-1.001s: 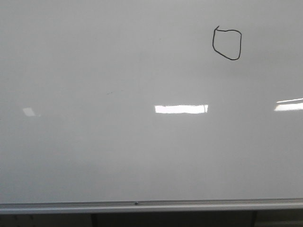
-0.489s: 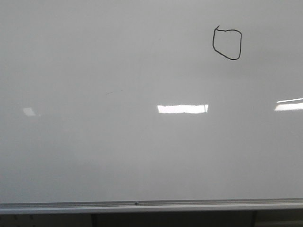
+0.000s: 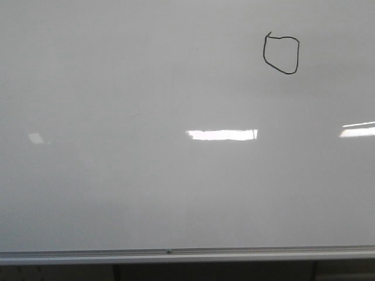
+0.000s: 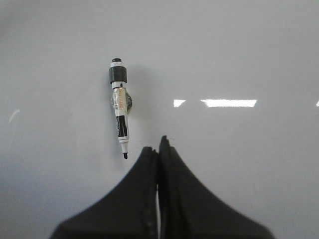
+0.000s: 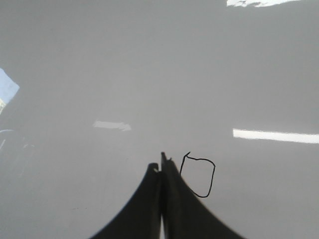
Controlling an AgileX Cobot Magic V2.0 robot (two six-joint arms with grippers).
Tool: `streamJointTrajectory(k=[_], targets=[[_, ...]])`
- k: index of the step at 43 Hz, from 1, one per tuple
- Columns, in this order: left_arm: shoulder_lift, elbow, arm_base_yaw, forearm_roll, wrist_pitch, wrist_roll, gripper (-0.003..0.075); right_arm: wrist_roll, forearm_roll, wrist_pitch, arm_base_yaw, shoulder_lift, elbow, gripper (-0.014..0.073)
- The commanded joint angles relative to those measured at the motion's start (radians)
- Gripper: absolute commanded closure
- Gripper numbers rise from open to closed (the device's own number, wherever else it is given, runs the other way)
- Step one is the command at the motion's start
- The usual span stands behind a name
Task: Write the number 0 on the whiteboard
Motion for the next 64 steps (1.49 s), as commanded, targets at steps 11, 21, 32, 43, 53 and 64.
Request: streamJointTrajectory(k=[11,21,32,43,53,64], targets=[[-0.017,0.022,0.001,0.000,-0.076,-0.009,0.0740,0.073,-0.192,-0.083,0.011,-0.037,0.052,0.0662],[-0.017,0.022,0.001,0.000,-0.076,-0.009,0.0740,0.488,-0.625,-0.083,-0.075,-0.213,0.257,0.0662],[-0.017,0.022,0.001,0.000,-0.076,-0.009,0.0740,0.734,-0.833,-0.082,-0.188,-0.416,0.487,0.0662],[-0.017,0.022,0.001,0.000,-0.076,-0.009,0.0740,0.734,-0.833,-0.024,-0.194,-0.522,0.572,0.0662],[-0.017,0.022,0.001,0.000,-0.076,-0.009,0.0740,0.734,-0.833,0.011,-0.197,-0.544,0.572,0.0662],[-0.017,0.022,0.001,0.000,-0.076,-0.009,0.0740,0.734,-0.833,0.011,-0.197,-0.544,0.572,0.0662]])
